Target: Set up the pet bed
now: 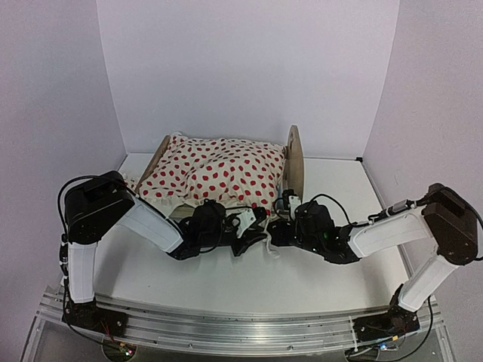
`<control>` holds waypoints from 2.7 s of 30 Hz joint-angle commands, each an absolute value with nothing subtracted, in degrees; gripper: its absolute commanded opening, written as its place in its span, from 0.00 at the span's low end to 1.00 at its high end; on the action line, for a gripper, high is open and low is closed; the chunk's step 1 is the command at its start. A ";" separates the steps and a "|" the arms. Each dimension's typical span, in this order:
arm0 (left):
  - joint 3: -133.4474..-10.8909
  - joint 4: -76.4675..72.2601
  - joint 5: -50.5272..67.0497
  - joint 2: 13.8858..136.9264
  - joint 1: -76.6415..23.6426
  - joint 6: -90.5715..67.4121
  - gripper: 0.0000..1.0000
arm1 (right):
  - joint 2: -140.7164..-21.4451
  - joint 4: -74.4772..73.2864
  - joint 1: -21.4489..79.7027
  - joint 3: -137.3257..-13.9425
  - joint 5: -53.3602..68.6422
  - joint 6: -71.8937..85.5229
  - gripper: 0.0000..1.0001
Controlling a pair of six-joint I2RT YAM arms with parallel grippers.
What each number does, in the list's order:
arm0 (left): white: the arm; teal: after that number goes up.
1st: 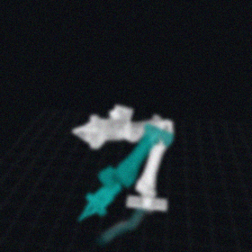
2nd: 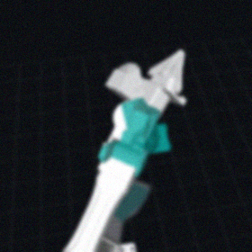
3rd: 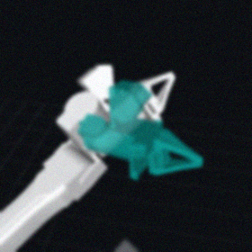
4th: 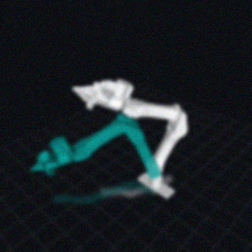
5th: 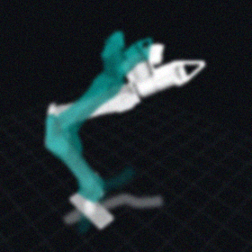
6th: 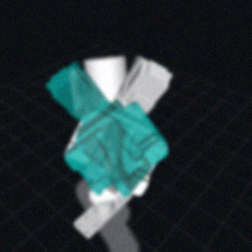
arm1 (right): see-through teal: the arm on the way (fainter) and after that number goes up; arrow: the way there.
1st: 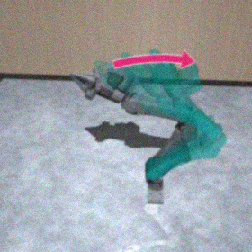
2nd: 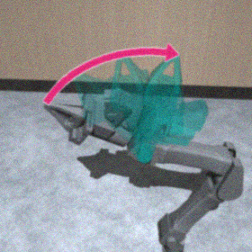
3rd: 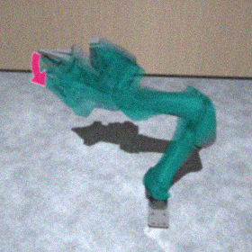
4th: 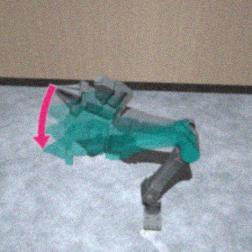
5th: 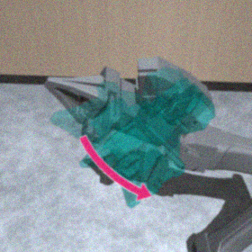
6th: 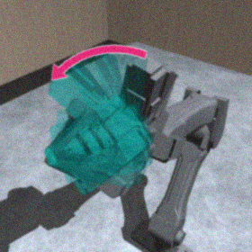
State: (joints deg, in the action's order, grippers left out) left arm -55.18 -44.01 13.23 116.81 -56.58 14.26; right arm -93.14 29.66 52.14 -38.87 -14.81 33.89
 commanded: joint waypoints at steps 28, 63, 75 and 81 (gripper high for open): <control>-57.52 -45.24 18.89 115.40 -53.45 27.32 0.15 | -94.48 37.17 52.36 -40.04 -16.02 30.53 0.00; -52.83 -48.01 14.67 109.23 -55.38 22.42 0.29 | -95.39 35.87 52.48 -40.06 -11.00 44.06 0.00; -51.33 -46.68 13.00 106.14 -57.95 24.04 0.34 | -93.60 34.91 52.47 -40.12 -7.95 46.03 0.00; -50.39 -44.11 7.59 104.28 -58.53 26.88 0.32 | -93.06 34.97 52.55 -38.64 -7.17 48.42 0.00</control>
State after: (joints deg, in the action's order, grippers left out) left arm -50.43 -42.79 11.39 108.55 -57.84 24.36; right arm -95.09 35.32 52.16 -38.87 -9.52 46.21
